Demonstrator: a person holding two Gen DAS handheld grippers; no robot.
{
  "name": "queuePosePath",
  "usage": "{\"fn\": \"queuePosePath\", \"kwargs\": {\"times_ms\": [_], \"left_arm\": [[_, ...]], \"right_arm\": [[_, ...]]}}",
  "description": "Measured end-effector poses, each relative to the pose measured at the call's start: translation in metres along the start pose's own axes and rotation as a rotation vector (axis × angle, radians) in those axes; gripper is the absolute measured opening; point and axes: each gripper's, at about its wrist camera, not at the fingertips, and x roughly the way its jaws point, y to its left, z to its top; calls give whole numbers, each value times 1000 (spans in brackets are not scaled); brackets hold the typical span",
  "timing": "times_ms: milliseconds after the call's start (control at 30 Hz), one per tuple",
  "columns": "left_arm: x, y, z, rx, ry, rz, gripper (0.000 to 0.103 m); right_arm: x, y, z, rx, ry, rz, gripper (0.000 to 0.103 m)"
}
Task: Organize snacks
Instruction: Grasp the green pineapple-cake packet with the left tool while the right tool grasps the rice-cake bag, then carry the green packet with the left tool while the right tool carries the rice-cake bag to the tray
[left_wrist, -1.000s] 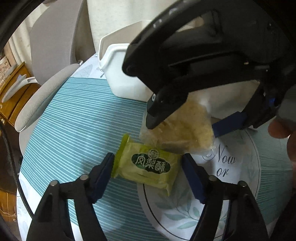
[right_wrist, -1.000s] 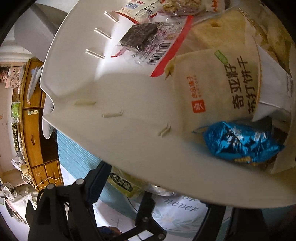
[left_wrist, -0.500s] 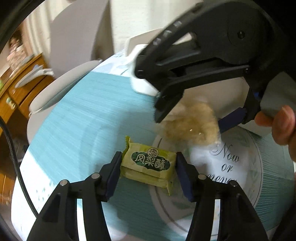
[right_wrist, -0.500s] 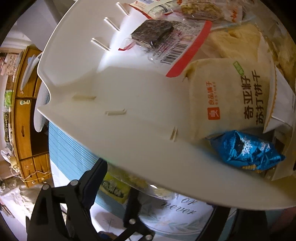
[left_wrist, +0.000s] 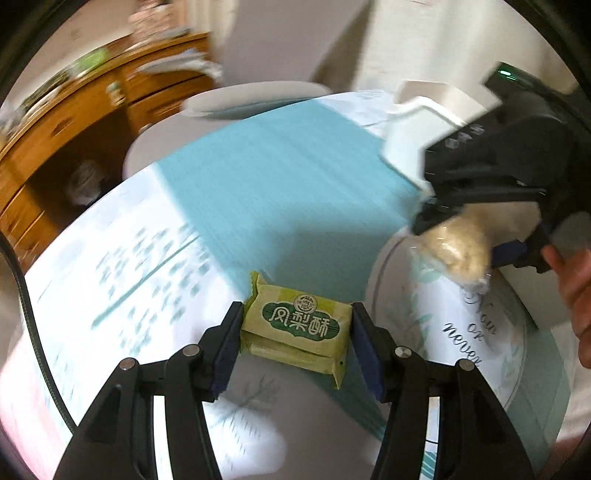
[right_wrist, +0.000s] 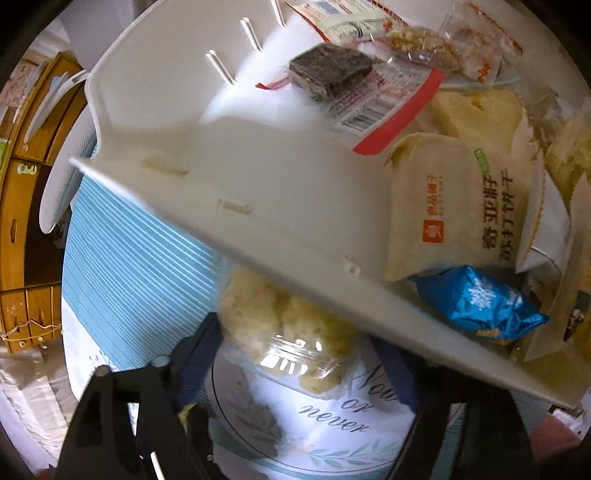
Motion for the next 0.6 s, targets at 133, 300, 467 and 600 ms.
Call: {"fn": "queuePosePath", "kwargs": {"times_ms": [133, 300, 467, 600], "left_arm": [[-12, 13, -9, -117, 14, 35, 55], [-33, 10, -26, -162, 28, 63, 55], [-47, -2, -38, -190, 77, 80, 55], [-68, -19, -51, -206, 95, 104, 55]], "right_arm": [[-2, 0, -4, -50, -14, 17, 70], [-4, -19, -29, -57, 7, 17, 68], [-4, -44, -61, -64, 49, 24, 67], [-10, -63, -89, -89, 80, 41, 67]]}}
